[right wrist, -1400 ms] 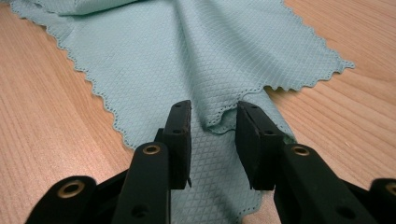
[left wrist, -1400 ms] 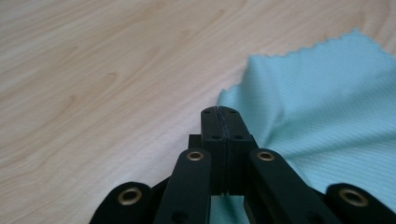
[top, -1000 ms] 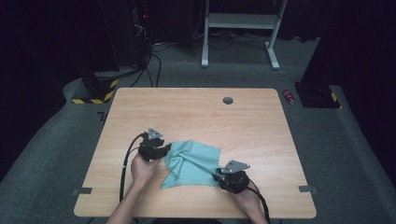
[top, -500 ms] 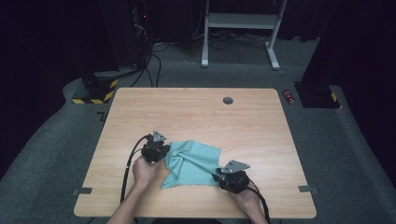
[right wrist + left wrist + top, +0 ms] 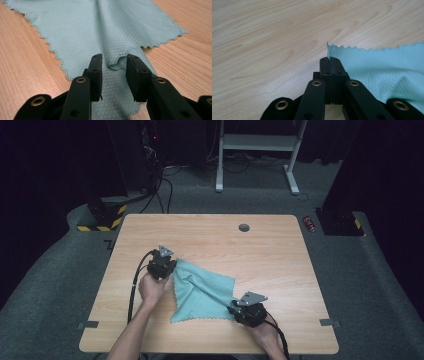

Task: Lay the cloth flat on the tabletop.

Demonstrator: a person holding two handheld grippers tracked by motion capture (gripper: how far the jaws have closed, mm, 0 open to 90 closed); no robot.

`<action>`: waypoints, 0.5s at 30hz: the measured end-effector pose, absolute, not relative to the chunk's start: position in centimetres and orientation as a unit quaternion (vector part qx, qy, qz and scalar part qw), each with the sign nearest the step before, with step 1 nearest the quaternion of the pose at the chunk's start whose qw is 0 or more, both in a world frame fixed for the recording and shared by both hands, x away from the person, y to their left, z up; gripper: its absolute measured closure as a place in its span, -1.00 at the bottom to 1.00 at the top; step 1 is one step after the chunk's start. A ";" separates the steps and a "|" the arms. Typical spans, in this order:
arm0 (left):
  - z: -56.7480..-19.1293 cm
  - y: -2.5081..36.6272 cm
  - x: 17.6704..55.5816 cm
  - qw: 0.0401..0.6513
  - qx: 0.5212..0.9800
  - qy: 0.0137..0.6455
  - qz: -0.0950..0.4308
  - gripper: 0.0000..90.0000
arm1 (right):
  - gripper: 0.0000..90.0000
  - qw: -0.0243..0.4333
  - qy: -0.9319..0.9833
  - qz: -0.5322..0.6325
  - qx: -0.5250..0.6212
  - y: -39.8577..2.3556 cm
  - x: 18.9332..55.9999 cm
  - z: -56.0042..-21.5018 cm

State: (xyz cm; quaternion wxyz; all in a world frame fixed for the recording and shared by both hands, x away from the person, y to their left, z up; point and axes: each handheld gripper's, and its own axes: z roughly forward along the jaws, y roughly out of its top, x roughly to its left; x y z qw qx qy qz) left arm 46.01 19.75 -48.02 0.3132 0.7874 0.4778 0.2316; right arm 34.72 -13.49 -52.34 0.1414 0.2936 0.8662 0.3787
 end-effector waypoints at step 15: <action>-50.2 18.9 48.6 0.276 0.793 0.491 0.232 0.96 | 0.47 0.141 0.866 0.379 0.294 -13.5 34.7 -52.3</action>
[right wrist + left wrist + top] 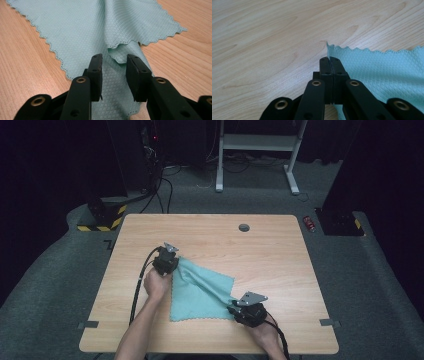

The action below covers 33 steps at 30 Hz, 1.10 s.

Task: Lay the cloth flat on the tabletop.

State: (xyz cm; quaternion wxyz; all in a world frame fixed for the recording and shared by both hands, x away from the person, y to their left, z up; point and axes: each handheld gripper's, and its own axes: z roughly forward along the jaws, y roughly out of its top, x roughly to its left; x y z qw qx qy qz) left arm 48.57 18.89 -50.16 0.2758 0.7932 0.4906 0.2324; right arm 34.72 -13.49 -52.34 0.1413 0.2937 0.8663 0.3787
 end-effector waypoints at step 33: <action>-52.3 18.4 36.9 0.350 0.786 0.466 0.207 0.03 | 0.45 0.141 0.866 0.380 0.294 -13.5 34.7 -52.3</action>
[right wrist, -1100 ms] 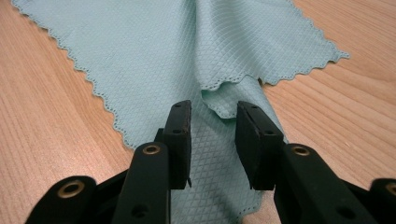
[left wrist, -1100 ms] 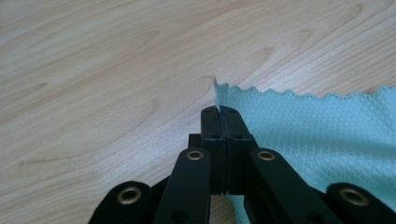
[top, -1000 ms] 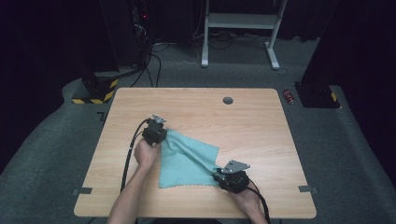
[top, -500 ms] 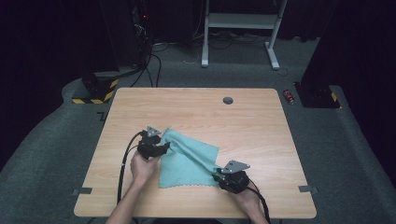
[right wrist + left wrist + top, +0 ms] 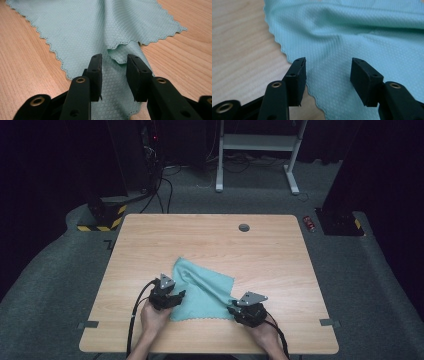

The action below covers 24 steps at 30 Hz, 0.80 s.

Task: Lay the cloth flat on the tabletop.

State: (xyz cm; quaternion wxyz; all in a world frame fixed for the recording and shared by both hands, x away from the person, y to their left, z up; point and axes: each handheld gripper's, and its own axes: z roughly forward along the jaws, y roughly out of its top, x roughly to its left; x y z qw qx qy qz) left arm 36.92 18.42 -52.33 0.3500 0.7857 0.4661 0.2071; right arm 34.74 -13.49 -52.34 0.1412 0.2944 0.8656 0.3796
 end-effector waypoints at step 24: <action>-52.7 18.2 36.4 0.356 0.777 0.472 0.218 -0.18 | 0.44 0.125 0.839 0.414 0.330 -15.1 36.2 -49.5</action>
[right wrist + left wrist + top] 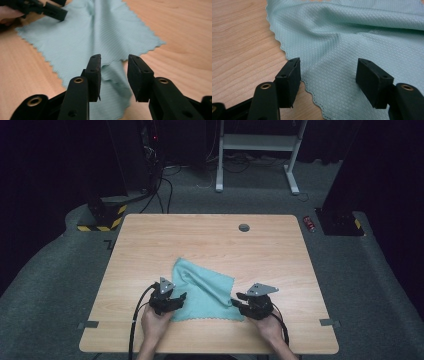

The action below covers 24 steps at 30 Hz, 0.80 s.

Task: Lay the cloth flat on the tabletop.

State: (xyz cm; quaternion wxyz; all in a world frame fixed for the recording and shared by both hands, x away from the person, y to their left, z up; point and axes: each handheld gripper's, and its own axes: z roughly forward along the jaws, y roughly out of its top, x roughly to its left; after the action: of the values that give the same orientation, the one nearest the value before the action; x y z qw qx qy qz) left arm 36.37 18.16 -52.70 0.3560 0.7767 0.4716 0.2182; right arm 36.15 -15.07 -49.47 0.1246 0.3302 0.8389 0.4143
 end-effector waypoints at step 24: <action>-52.7 18.1 36.4 0.357 0.777 0.471 0.218 -0.21 | 0.47 0.148 0.842 0.358 0.376 -11.5 42.8 -50.4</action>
State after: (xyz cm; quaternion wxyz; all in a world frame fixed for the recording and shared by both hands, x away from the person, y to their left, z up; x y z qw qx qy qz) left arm 36.41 18.12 -52.73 0.3569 0.7765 0.4712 0.2182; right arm 42.83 -11.48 -50.38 0.1478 0.3759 0.8419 0.3577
